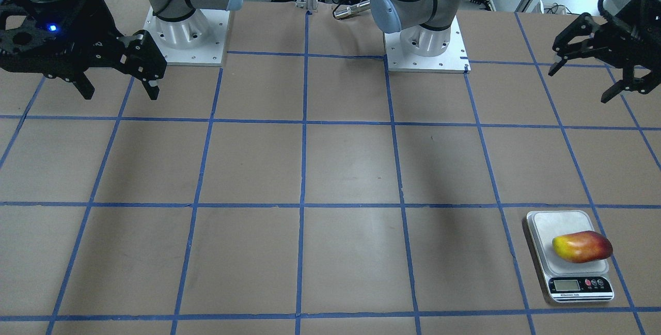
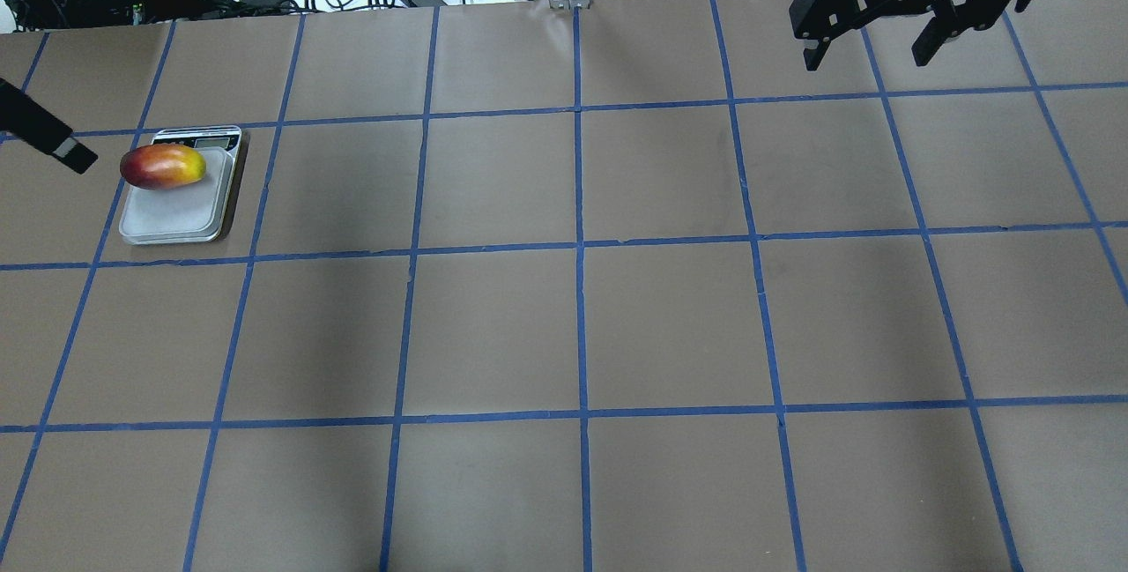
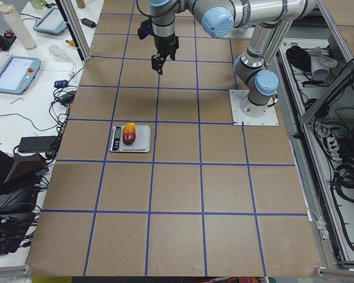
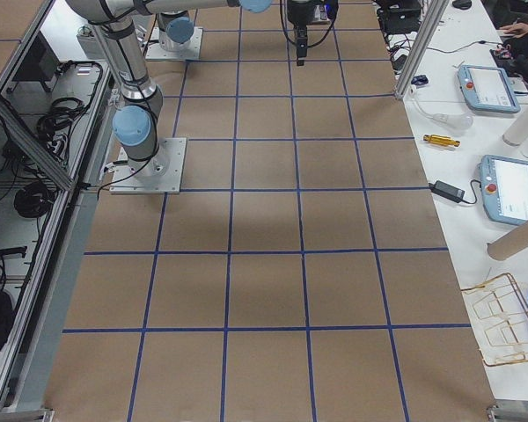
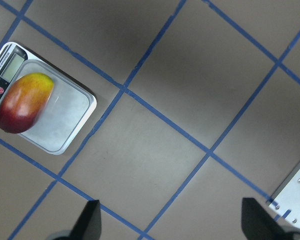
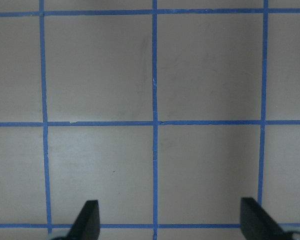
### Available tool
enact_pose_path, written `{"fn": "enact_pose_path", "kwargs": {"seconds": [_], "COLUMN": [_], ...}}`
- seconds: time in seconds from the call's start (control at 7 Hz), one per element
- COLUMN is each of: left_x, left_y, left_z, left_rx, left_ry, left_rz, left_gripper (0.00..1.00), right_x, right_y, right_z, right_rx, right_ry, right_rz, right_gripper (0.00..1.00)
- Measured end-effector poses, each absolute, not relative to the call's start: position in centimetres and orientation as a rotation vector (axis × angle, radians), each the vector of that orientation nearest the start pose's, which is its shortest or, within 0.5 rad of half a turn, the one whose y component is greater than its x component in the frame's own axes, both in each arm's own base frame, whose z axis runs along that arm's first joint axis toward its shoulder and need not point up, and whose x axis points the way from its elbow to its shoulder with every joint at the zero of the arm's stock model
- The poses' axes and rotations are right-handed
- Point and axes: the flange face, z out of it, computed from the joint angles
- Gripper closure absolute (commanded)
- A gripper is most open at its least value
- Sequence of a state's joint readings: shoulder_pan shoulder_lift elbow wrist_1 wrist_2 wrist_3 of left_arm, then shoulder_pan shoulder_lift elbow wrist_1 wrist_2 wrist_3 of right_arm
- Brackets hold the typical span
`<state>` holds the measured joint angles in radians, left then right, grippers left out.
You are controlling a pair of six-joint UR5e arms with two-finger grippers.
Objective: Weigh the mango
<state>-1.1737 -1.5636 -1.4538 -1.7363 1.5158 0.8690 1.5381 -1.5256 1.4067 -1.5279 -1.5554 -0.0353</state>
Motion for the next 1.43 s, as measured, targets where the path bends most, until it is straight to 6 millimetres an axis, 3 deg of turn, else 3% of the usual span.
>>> {"fn": "enact_pose_path", "kwargs": {"seconds": [0.57, 0.71, 1.0, 1.43], "left_x": [-9.6, -12.4, -15.1, -15.4], "left_y": [-51.1, -50.7, -50.1, -50.3], "left_z": [52.3, 51.8, 51.5, 51.8], "left_rx": [0.218, 0.104, -0.011, -0.033], "left_ry": [3.180, 3.167, 3.152, 3.151], "left_rz": [-0.016, -0.008, -0.004, -0.046], "left_gripper": [0.00, 0.00, 0.00, 0.00], "right_x": [11.8, 11.8, 11.8, 11.8], "right_y": [-52.0, -52.0, -52.0, -52.0], "right_z": [54.2, 54.2, 54.2, 54.2], "right_rx": [-0.005, -0.005, -0.005, -0.006], "right_ry": [3.127, 3.127, 3.127, 3.128], "right_rz": [-0.120, -0.120, -0.119, -0.120], "right_gripper": [0.00, 0.00, 0.00, 0.00]}}
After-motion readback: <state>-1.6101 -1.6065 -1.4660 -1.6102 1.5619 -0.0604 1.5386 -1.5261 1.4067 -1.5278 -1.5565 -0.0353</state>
